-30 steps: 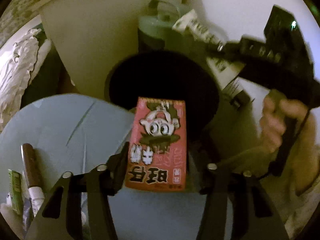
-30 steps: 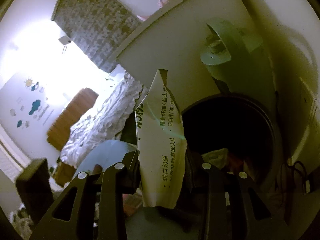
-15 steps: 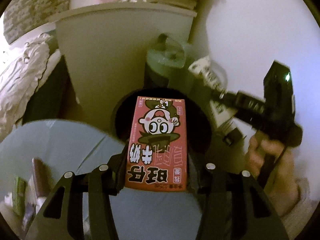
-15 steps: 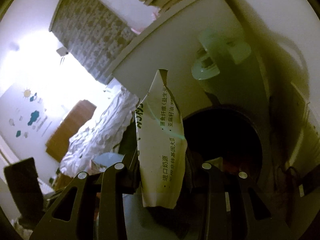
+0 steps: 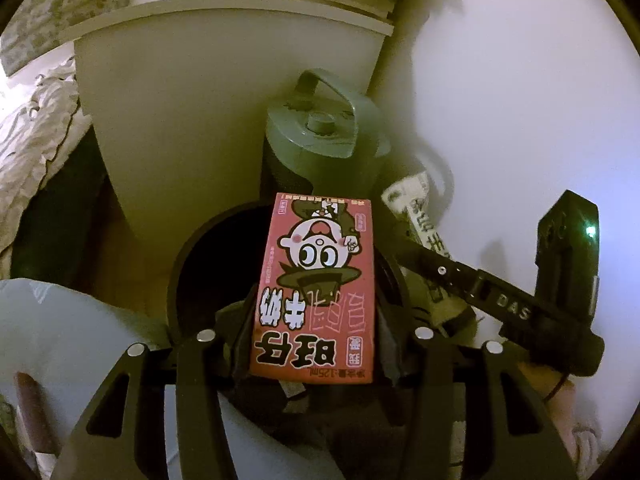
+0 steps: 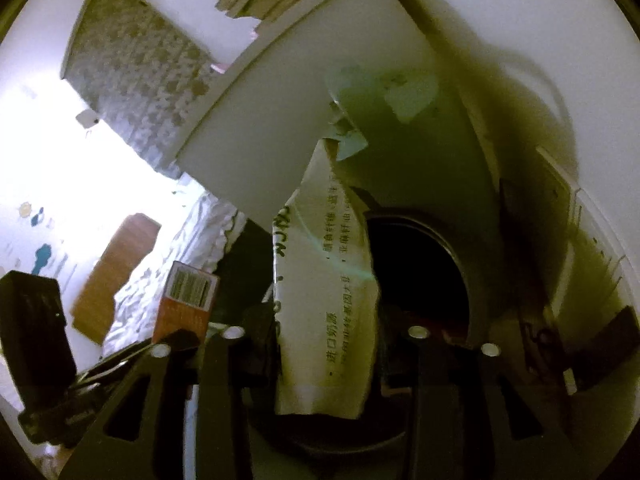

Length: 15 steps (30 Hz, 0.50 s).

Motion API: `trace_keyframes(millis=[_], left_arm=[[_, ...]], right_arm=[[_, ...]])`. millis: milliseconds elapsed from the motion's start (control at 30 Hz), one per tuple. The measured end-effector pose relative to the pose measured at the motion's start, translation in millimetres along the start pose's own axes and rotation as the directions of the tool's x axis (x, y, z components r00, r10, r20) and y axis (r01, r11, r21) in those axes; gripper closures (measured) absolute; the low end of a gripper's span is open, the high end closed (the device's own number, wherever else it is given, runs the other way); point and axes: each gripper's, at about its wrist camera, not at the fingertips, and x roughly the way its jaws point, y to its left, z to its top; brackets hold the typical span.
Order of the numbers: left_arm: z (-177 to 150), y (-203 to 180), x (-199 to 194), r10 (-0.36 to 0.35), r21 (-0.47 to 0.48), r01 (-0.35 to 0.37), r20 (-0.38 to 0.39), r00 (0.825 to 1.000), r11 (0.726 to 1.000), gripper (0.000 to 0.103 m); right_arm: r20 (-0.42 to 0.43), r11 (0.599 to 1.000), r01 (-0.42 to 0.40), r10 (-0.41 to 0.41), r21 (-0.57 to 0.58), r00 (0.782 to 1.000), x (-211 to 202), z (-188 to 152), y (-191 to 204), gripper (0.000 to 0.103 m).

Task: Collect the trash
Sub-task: 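Open both tools to drop the carton and wrapper into the bin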

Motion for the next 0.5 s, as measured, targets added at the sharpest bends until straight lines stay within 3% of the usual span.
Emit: trace_keyframes(millis=[67, 100, 333, 500], left_arm=[[-1.0, 0.7, -1.0, 0.019, -0.014, -0.019, 0.003, 1.0, 1.0, 0.023], [-2.3, 1.6, -4.4, 0.027, -0.021, -0.027, 0.014, 1.0, 0.999, 0.02], [-16.1, 15.2, -43.1, 0.036, -0.093, -0.031, 0.061, 0.997, 0.995, 0.019], [-46.2, 37.3, -99.5, 0.08, -0.172, -0.06, 0.111, 0.991, 0.983, 0.019]], right_arm=[[0.012, 1.0, 0.016, -0.016, 0.014, 1.0, 0.2, 1.4, -1.5, 0.029], [0.025, 1.0, 0.016, -0.017, 0.016, 1.0, -1.2, 1.6, -1.8, 0.028], [0.026, 0.999, 0.012, -0.011, -0.041, 1.0, 2.7, -0.9, 6.9, 0.028], [0.003, 0.994, -0.011, 0.011, -0.113, 1.0, 5.4, -12.4, 24.5, 0.028]])
